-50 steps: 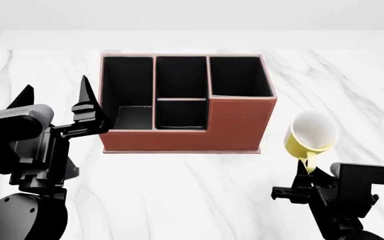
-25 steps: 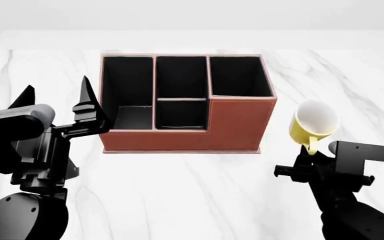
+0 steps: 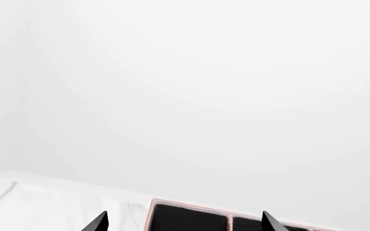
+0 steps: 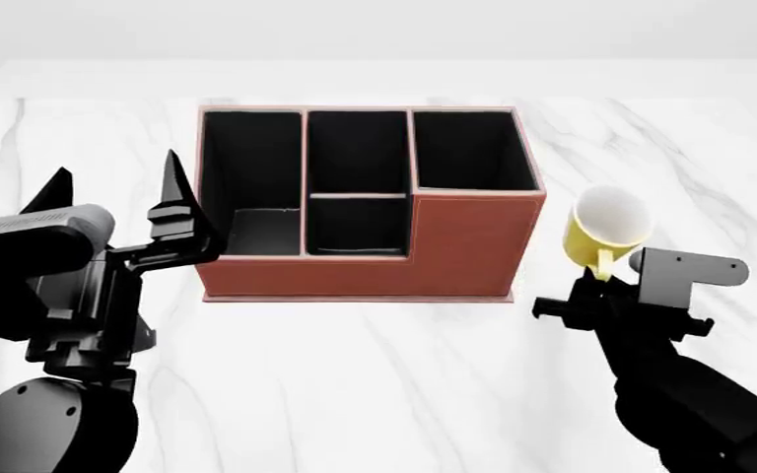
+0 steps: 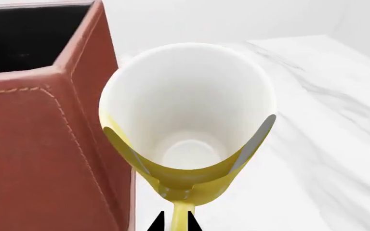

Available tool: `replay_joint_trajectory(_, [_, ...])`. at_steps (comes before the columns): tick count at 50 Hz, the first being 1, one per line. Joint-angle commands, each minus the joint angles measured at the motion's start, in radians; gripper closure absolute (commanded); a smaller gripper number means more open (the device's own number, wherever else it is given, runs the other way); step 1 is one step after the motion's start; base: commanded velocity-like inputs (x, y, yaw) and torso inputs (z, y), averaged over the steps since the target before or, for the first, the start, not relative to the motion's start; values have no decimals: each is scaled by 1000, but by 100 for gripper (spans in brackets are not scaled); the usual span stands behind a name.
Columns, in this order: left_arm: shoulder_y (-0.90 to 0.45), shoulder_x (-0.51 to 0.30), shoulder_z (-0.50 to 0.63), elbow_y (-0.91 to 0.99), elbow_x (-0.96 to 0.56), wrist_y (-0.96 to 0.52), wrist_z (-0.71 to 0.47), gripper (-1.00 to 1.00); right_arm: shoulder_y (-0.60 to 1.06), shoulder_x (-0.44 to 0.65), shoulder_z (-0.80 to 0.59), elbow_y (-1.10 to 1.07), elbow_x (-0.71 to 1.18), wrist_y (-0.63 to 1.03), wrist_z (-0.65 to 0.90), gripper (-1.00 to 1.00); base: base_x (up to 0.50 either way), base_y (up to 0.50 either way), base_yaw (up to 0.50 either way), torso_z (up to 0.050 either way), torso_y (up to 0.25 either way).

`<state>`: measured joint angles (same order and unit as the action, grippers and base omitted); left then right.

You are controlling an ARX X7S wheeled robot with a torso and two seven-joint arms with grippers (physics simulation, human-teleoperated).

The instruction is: Pick up the yellow and white mug and place it to the right of the caddy.

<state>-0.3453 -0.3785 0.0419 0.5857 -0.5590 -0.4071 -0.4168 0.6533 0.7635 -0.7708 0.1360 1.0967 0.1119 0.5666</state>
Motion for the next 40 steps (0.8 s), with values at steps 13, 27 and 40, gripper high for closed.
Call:
replay_joint_trajectory(13, [0,-6,8,-4,3,5,-5,-100,164,-139,-7,269,-60,44,-106,100,0,0,0,0,1])
replay_joint_trajectory(27, [-2,-7,16,-13,8,11,-6,-100,204,-192,-1,397,-67,32,-156,100,0,0,0,0,1])
replay_joint_trajectory(40, [-7,-9,22,-21,10,14,-8,-100,250,-254,-4,555,-81,15,-229,100,0,0,0,0,1])
